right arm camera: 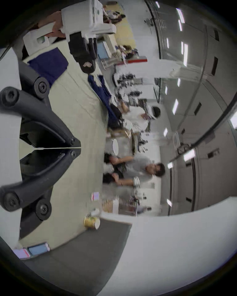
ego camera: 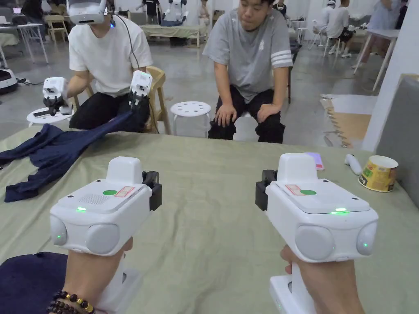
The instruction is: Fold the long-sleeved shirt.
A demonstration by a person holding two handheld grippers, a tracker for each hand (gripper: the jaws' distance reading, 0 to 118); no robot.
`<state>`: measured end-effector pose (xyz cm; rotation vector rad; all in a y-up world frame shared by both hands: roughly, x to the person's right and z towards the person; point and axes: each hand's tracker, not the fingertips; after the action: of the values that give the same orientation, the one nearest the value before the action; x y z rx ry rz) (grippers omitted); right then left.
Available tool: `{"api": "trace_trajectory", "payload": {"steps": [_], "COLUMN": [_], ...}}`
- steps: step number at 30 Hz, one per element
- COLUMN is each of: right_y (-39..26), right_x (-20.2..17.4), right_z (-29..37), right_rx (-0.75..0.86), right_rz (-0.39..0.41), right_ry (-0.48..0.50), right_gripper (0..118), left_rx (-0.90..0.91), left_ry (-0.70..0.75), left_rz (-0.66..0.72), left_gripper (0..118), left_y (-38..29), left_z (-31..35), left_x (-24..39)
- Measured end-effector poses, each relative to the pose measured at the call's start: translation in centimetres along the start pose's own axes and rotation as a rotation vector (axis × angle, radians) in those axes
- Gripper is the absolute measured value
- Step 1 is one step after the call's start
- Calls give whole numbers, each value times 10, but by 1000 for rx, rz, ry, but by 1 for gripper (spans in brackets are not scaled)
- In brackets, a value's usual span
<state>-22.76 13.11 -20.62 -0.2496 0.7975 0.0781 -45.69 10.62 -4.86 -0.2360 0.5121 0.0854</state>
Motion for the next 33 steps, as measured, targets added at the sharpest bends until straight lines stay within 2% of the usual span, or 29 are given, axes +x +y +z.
{"api": "trace_trajectory", "payload": {"steps": [3,5,8,11,17,22,29,33], "right_y": [-10,-21,-36,-47,-68,-89,-112,-113], "right_x": [47,69,91,106,114,119,119,122], "right_z": [24,37,53,66,81,79,80,79], "right_rx": [54,91,110,131,189,172,100,94], "right_rz": [-41,-37,57,98,75,39,72,62], "right_ry": [-82,-128,-215,-223,-239,-273,-271,-285], "right_gripper": [0,0,0,0,2,1,1,1], "left_rx": [58,114,188,199,177,118,86,92], "left_ry": [6,44,55,43,23,54,77,79], "left_rz": [-7,-35,-111,-123,-90,-75,-77,-59], "left_gripper": [4,4,4,4,4,4,4,4], "left_y": [-4,-13,-30,-41,-60,-78,-94,-93], "left_z": [3,6,13,18,18,18,23,25], "left_x": [47,75,106,126,135,130,120,117]}}
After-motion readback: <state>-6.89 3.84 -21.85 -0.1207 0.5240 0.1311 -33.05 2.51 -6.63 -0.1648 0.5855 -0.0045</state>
